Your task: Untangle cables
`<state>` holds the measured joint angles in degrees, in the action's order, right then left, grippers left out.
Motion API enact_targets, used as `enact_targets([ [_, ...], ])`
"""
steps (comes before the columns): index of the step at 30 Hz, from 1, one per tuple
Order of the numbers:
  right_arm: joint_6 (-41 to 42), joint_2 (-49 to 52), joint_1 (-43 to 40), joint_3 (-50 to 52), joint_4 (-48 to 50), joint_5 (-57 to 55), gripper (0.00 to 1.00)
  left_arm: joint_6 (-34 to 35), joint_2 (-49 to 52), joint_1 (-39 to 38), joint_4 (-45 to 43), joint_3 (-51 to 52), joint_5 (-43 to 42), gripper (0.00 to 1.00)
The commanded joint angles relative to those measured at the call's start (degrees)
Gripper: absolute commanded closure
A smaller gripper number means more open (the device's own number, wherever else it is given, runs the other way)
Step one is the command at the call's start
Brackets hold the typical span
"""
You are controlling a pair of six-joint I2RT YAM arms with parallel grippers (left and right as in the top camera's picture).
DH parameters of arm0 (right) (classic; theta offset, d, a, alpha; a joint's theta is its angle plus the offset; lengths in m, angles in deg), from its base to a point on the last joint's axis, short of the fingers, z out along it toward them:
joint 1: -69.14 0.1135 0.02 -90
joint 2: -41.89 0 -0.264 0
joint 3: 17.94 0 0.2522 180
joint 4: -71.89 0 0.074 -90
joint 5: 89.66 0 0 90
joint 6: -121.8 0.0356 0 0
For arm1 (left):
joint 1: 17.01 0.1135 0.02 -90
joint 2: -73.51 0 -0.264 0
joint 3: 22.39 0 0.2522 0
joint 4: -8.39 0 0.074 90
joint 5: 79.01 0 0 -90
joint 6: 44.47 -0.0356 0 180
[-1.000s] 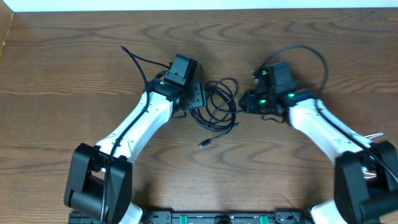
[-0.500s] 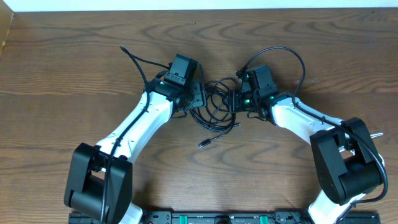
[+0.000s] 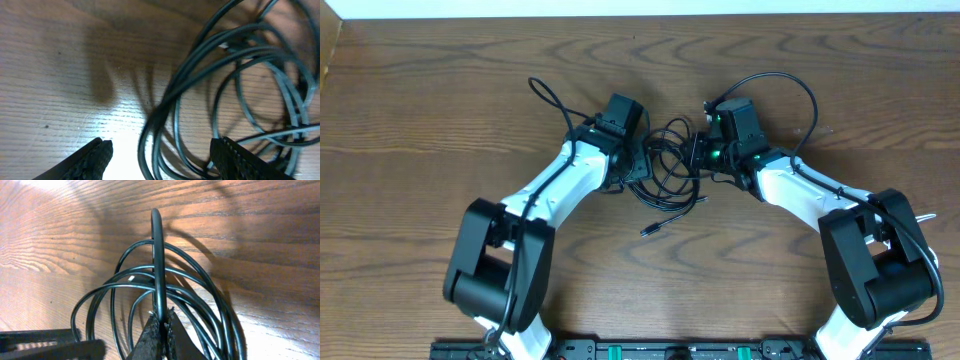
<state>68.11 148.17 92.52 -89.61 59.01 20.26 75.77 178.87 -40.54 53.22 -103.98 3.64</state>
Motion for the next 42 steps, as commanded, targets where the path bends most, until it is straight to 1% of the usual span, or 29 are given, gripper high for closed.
enact_targets([
  [1,0.46,0.24,0.11,0.07,0.5,0.13,0.99,1.64,2.34,-0.09,0.22,0.13,0.31,0.3],
  [3,0.0,0.22,-0.5,0.07,1.09,0.2,0.99,1.64,3.17,-0.09,0.22,0.13,0.31,0.36],
  [6,-0.2,-0.07,-1.84,-0.04,1.2,0.39,0.99,1.62,4.28,-0.15,0.22,0.13,0.31,0.56],
  [7,-0.55,-0.31,-2.62,-0.07,1.25,1.29,0.99,1.62,4.55,-0.26,0.2,0.13,0.31,0.65],
  [9,-1.66,-0.9,-4.59,-0.07,1.38,4.09,0.99,1.64,5.14,-0.55,0.17,0.13,0.33,0.78],
  [10,-1.75,-1.31,-5.73,-0.09,1.42,5.73,0.99,1.62,5.44,-0.74,0.17,0.13,0.33,0.81],
  [12,-1.92,-2.19,-8.26,-0.09,1.66,9.62,0.99,1.62,6.01,-1.22,0.15,0.13,0.35,0.91],
  [13,-2.16,-2.84,-9.84,-0.09,1.75,12.15,0.99,1.62,6.36,-1.51,0.02,0.13,0.35,0.92],
  [14,-2.99,-3.72,-11.96,-0.09,1.75,15.61,0.99,1.62,6.75,-1.92,-0.31,0.13,0.37,0.92],
  [16,-4.28,-4.72,-14.27,-0.09,1.51,18.95,0.99,1.62,7.3,-2.34,-0.98,0.13,0.37,0.92],
  [19,-5.11,-5.6,-17.05,-0.09,0.2,20.83,0.99,1.62,8.15,-2.97,-1.81,0.13,0.37,0.92],
  [24,-12.07,-7.58,-19.98,-0.09,-2.84,20.57,0.98,1.6,8.61,-3.23,-1.97,0.13,0.37,0.92],
  [26,-12.94,-9.88,-21.62,-0.09,-3.72,19.87,0.98,1.57,8.61,-3.23,-1.95,0.13,0.39,0.92],
  [31,-14.78,-20.33,-25.86,-0.09,-8.07,16.46,0.98,1.6,8.63,-3.23,-2.01,0.13,0.59,0.92],
  [32,-15.76,-24.48,-26.67,-0.09,-10.21,13.42,0.99,1.6,8.66,-3.23,-2.16,0.13,0.59,0.92],
  [36,-18.56,-35.19,-27.04,-0.09,-17.0,-0.48,0.98,1.6,8.66,-3.23,-2.49,0.13,0.59,0.92],
  [39,-19.26,-41.05,-27.04,-0.09,-21.35,-10.08,0.98,1.6,8.66,-3.23,-2.69,0.13,0.61,0.92],
  [42,-19.19,-44.63,-27.04,-0.09,-25.07,-19.74,0.99,1.6,8.66,-3.23,-2.67,0.13,0.61,0.92],
])
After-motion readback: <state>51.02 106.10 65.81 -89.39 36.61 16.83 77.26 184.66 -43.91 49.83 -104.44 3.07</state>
